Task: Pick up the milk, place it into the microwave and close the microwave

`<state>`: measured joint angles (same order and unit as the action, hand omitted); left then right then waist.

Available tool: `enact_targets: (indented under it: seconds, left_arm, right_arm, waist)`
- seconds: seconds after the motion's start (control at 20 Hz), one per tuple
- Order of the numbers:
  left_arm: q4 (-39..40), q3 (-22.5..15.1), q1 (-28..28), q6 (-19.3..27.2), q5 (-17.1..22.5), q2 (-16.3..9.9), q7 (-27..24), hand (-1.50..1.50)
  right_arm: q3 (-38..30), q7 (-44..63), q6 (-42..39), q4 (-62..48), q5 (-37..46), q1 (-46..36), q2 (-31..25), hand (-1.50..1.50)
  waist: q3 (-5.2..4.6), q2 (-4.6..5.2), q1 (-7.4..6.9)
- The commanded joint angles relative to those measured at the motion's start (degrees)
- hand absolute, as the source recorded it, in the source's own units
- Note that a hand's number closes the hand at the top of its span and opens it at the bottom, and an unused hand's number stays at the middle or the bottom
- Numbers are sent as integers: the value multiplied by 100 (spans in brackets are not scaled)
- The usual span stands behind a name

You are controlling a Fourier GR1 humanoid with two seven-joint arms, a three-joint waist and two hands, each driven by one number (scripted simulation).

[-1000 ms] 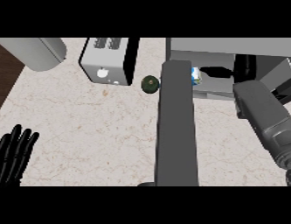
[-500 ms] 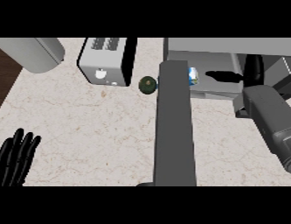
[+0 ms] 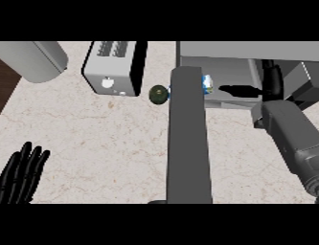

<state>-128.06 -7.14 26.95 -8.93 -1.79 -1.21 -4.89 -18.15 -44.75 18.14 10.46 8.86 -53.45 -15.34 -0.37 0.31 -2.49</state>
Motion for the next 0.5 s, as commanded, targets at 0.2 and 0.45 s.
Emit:
enact_targets:
  seconds: [0.2,0.45]
  left_arm:
    - [244,-63,128,-35,-100,54,-380,-150]
    - [-141,-303,107,215,-166,117,68,-150]
  right_arm:
    - [26,-89,-869,186,-174,749,172,-150]
    - [96,-431,-857,160,-144,1438,394,-150]
  waist:
    - [35,-47,223]
    - [38,-42,231]
